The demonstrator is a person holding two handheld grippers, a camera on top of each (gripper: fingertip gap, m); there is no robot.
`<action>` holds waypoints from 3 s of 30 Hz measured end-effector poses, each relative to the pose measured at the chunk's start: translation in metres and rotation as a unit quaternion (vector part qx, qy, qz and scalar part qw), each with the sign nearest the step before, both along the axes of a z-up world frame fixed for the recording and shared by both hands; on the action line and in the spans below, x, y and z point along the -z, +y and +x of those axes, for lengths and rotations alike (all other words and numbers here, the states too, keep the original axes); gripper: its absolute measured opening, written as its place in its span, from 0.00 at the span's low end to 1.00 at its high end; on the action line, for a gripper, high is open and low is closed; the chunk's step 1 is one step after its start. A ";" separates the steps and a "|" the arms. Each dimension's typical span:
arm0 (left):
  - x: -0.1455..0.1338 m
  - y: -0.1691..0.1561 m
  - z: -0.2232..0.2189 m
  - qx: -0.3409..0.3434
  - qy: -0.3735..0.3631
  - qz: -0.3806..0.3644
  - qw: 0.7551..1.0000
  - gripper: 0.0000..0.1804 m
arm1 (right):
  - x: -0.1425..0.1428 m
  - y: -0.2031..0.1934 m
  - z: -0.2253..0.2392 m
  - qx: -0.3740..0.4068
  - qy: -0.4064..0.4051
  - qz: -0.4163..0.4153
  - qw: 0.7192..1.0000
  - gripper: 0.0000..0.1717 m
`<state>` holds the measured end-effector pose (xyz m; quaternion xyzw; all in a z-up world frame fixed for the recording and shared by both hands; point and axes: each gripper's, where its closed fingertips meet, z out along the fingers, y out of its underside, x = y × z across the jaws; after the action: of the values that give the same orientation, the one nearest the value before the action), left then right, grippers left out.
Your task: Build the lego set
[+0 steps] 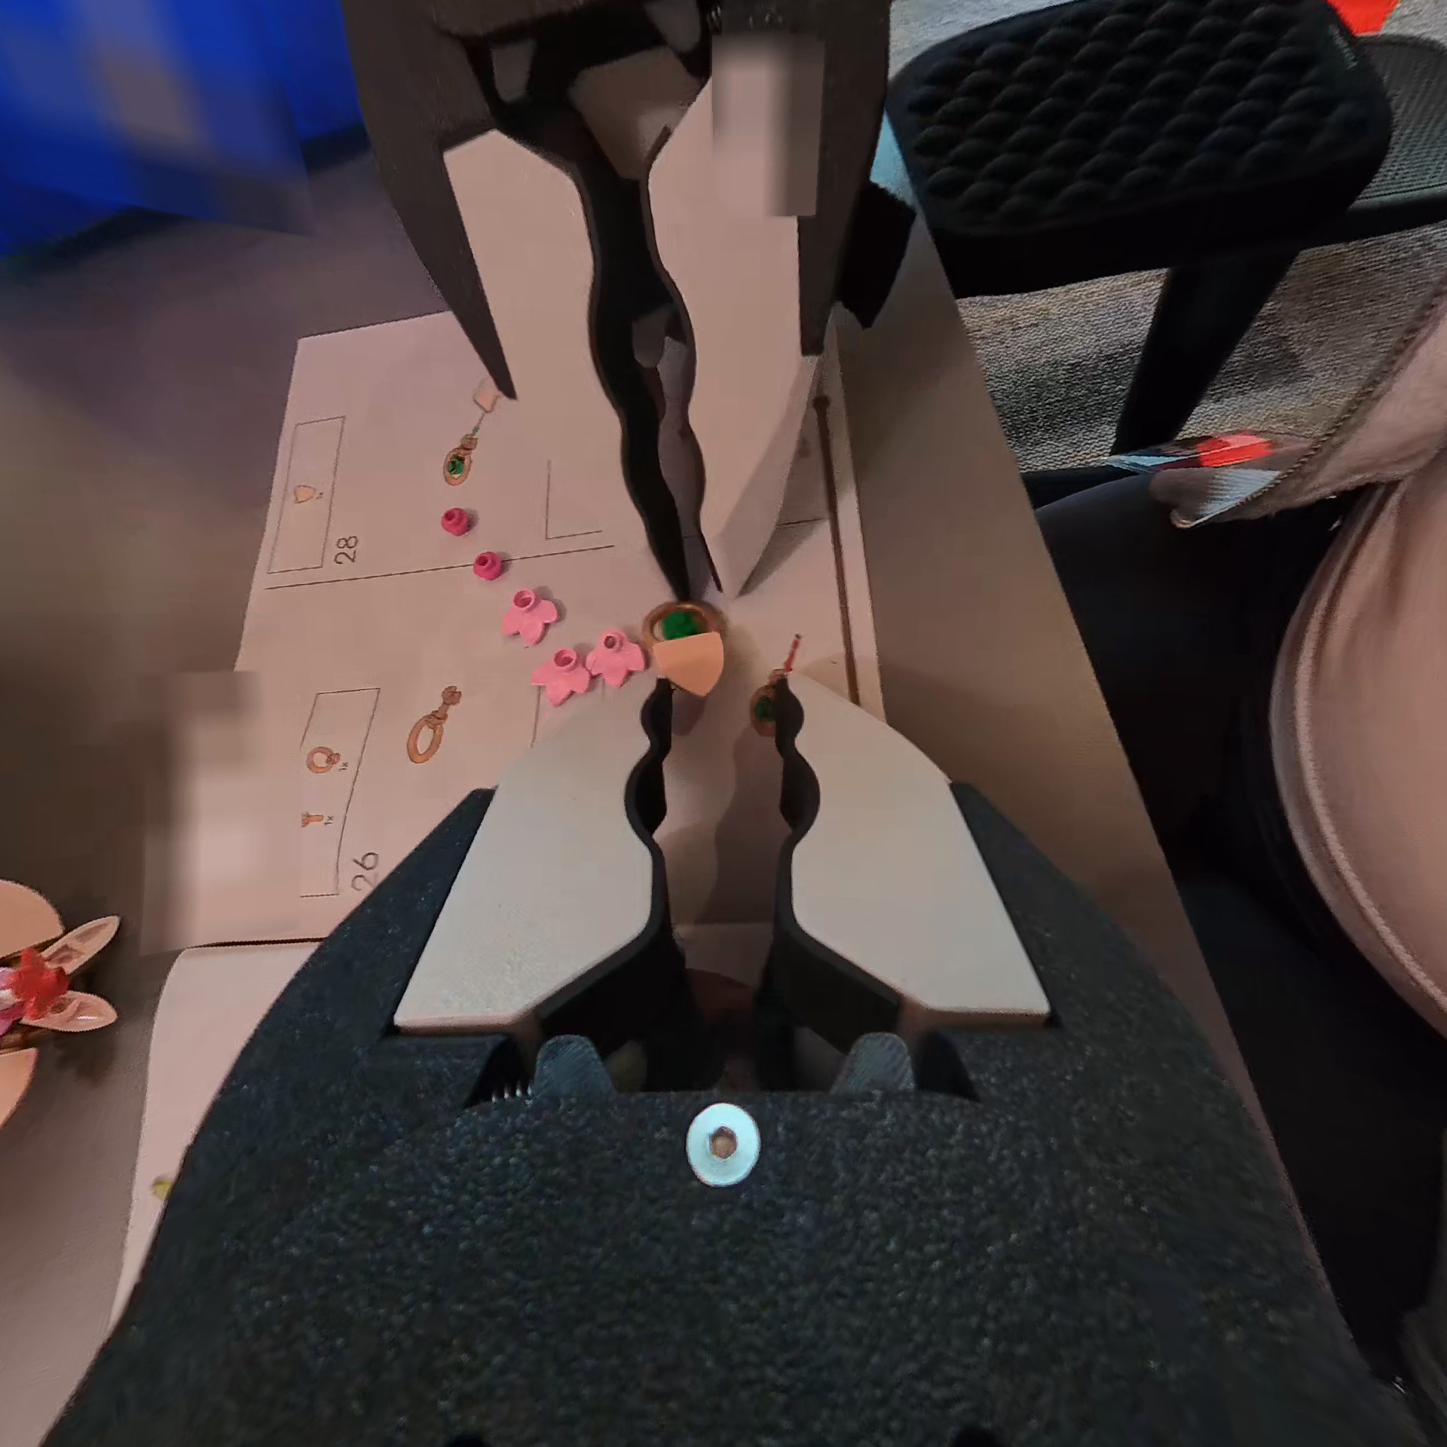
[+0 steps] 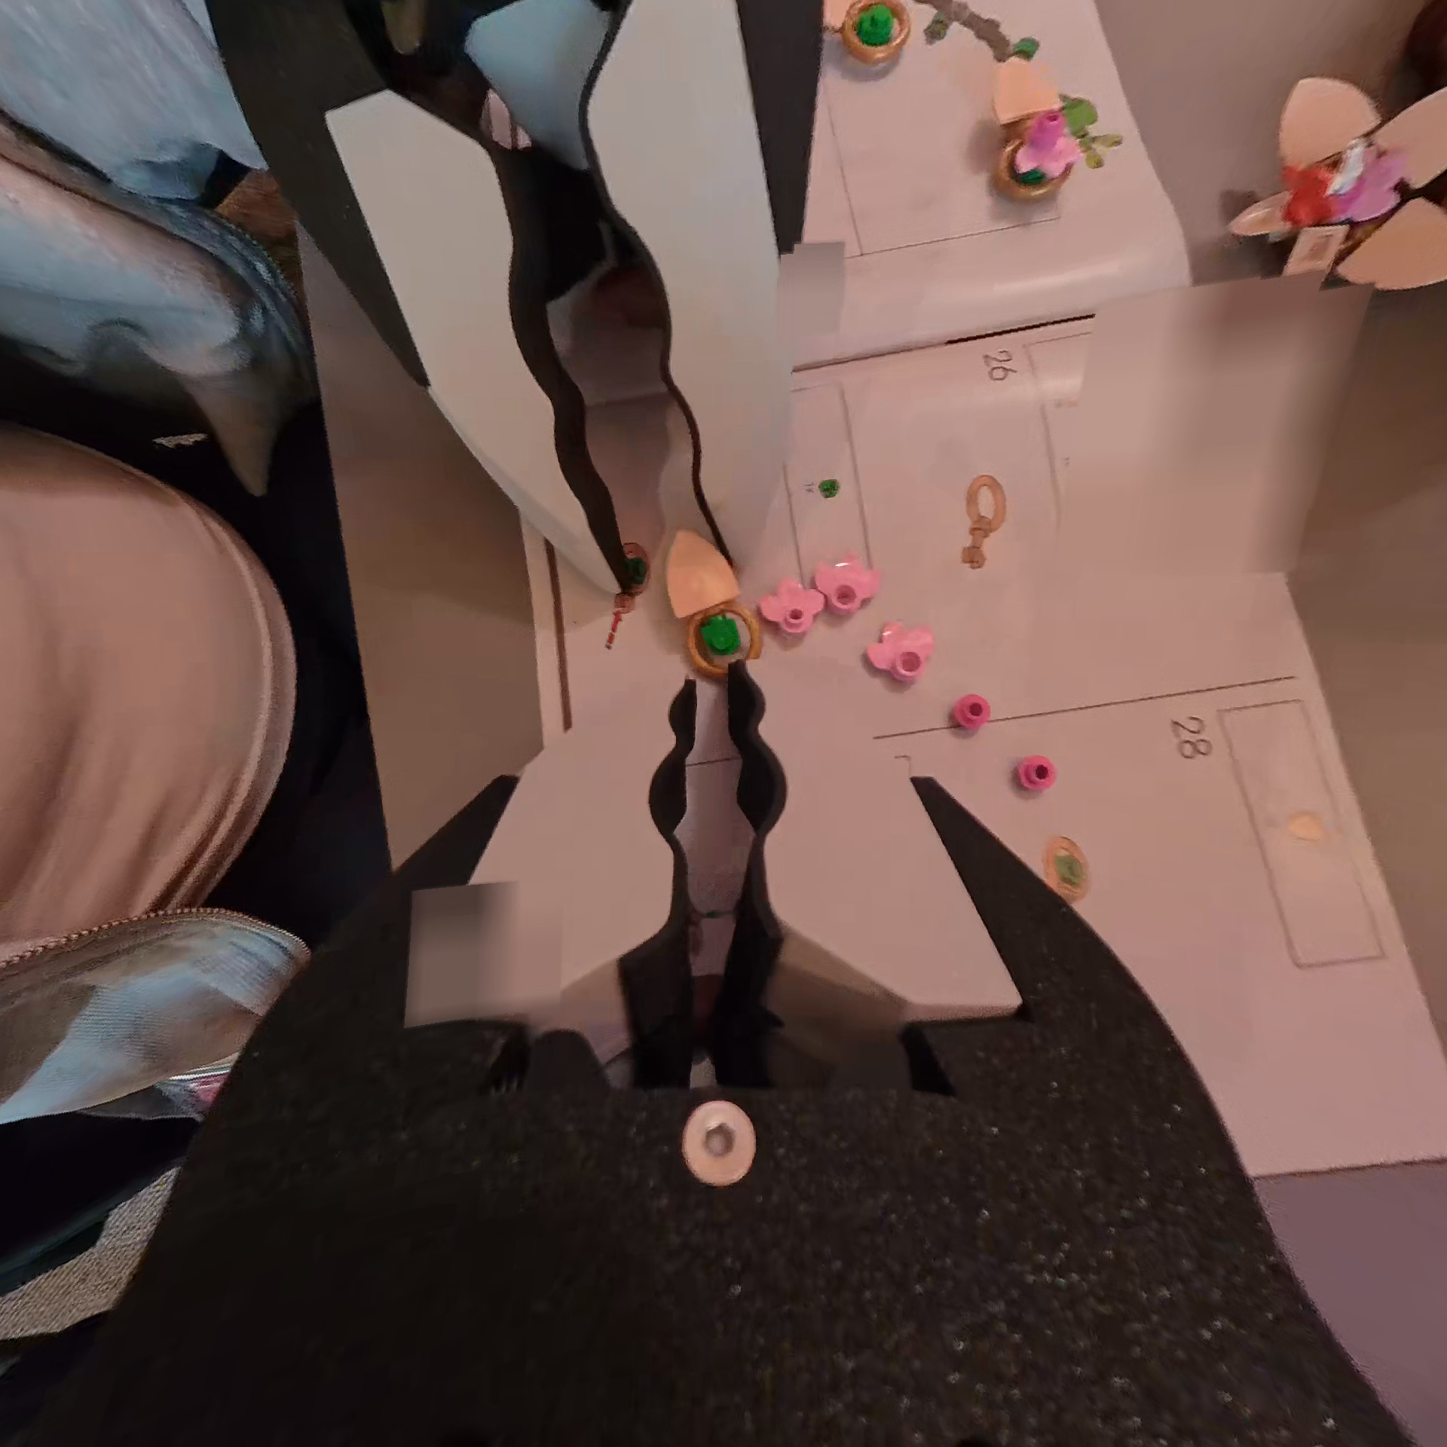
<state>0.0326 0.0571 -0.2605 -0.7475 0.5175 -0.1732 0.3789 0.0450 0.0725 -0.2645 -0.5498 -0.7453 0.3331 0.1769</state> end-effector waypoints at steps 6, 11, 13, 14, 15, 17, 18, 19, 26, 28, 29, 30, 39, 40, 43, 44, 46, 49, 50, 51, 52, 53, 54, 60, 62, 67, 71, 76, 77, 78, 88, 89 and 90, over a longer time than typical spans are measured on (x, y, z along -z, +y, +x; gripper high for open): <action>-0.004 -0.002 -0.007 -0.004 -0.017 -0.009 1.000 0.15 | -0.005 0.008 0.006 0.006 -0.013 0.036 0.999 0.04; -0.012 0.002 -0.016 -0.022 -0.026 0.010 0.999 0.15 | -0.014 0.032 -0.002 0.040 -0.009 0.078 0.996 0.05; -0.013 0.002 -0.017 -0.022 -0.028 0.015 0.999 0.15 | -0.011 0.037 -0.005 0.039 -0.017 0.106 0.993 0.05; -0.012 0.002 -0.017 -0.021 -0.028 0.016 0.999 0.15 | -0.009 0.037 -0.007 0.033 -0.020 0.106 0.994 0.05; -0.011 0.002 -0.017 -0.020 -0.027 0.016 0.999 0.15 | -0.009 0.033 -0.009 0.023 -0.018 0.095 0.995 0.05; -0.010 0.002 -0.018 -0.018 -0.025 0.017 0.999 0.15 | -0.010 0.024 -0.015 0.000 -0.014 0.086 0.996 0.05; -0.010 0.002 -0.017 -0.016 -0.024 0.017 0.999 0.15 | -0.010 0.022 -0.017 -0.008 -0.019 0.092 0.996 0.05; -0.010 0.001 -0.017 -0.015 -0.024 0.018 0.999 0.15 | -0.008 0.019 -0.018 -0.020 -0.028 0.094 0.995 0.05; -0.012 0.001 -0.017 -0.013 -0.028 0.025 0.999 0.15 | -0.002 0.017 -0.019 -0.079 -0.048 0.119 0.989 0.04; -0.011 0.001 -0.018 -0.014 -0.025 0.025 0.999 0.15 | 0.001 0.017 -0.021 -0.076 -0.055 0.110 0.989 0.04; -0.011 0.002 -0.018 -0.014 -0.025 0.026 0.999 0.15 | 0.001 0.016 -0.022 -0.075 -0.054 0.105 0.990 0.05; -0.011 0.002 -0.018 -0.014 -0.025 0.027 0.999 0.15 | 0.001 0.017 -0.023 -0.071 -0.055 0.104 0.991 0.05; -0.010 0.008 -0.022 -0.039 -0.023 0.027 0.999 0.15 | 0.001 0.017 -0.023 -0.053 -0.048 0.079 0.994 0.00; -0.010 0.009 -0.023 -0.043 -0.023 0.027 0.998 0.15 | 0.001 0.017 -0.023 -0.051 -0.047 0.075 0.995 0.00; -0.010 0.010 -0.026 -0.052 -0.020 0.024 0.998 0.15 | 0.000 0.022 -0.023 -0.035 -0.043 0.081 0.995 0.01; -0.009 0.011 -0.027 -0.055 -0.017 0.023 0.998 0.15 | -0.003 0.022 -0.024 -0.035 -0.038 0.083 0.995 0.02; -0.009 0.011 -0.031 -0.061 -0.012 0.020 0.998 0.15 | -0.013 0.018 -0.030 -0.047 -0.019 0.086 0.995 0.03; -0.011 0.011 -0.033 -0.065 -0.016 0.017 0.998 0.15 | -0.019 0.014 -0.037 -0.092 -0.026 0.121 0.988 0.06; -0.011 0.011 -0.033 -0.064 -0.016 0.017 0.998 0.15 | -0.016 0.016 -0.037 -0.107 -0.045 0.136 0.984 0.06; -0.010 0.010 -0.033 -0.063 -0.013 0.018 0.998 0.15 | -0.013 0.017 -0.036 -0.124 -0.063 0.146 0.980 0.06; -0.009 0.010 -0.033 -0.062 -0.010 0.018 0.998 0.15 | -0.011 0.018 -0.037 -0.136 -0.071 0.148 0.977 0.07; -0.008 0.010 -0.033 -0.061 -0.008 0.018 0.998 0.15 | -0.011 0.018 -0.039 -0.137 -0.075 0.142 0.977 0.07; -0.008 0.009 -0.032 -0.060 -0.007 0.017 0.998 0.15 | -0.010 0.017 -0.041 -0.133 -0.081 0.126 0.980 0.07; -0.006 0.008 -0.032 -0.056 -0.010 0.015 0.998 0.15 | -0.002 0.015 -0.042 -0.149 -0.081 0.139 0.976 0.09; -0.007 0.008 -0.032 -0.055 -0.011 0.016 0.998 0.15 | -0.001 0.015 -0.043 -0.170 -0.073 0.151 0.971 0.09; -0.008 0.008 -0.032 -0.054 -0.008 0.019 0.998 0.15 | 0.001 0.016 -0.047 -0.201 -0.075 0.137 0.967 0.09; -0.008 0.009 -0.034 -0.059 -0.011 0.020 0.998 0.15 | 0.002 0.013 -0.045 -0.190 -0.078 0.093 0.974 0.06; -0.008 0.012 -0.035 -0.065 -0.014 0.022 0.998 0.15 | 0.001 0.015 -0.043 -0.164 -0.057 0.093 0.980 0.04; -0.009 0.012 -0.035 -0.065 -0.014 0.024 0.997 0.15 | -0.001 0.014 -0.043 -0.157 -0.049 0.088 0.982 0.02; -0.010 0.012 -0.034 -0.064 -0.015 0.026 0.997 0.15 | -0.002 0.015 -0.043 -0.148 -0.044 0.088 0.984 0.02; -0.009 0.010 -0.030 -0.054 -0.006 0.032 0.998 0.15 | -0.007 0.022 -0.023 -0.114 -0.056 0.114 0.985 0.02; -0.010 0.010 -0.030 -0.054 -0.005 0.034 0.998 0.15 | -0.007 0.023 -0.020 -0.109 -0.059 0.120 0.985 0.02; -0.011 0.010 -0.030 -0.055 -0.005 0.037 0.998 0.16 | -0.006 0.025 -0.015 -0.100 -0.064 0.121 0.985 0.02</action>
<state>0.0023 0.0674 -0.2496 -0.7595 0.4794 -0.1367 0.4179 0.0297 0.0971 -0.2584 -0.4676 -0.8411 0.2201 0.1597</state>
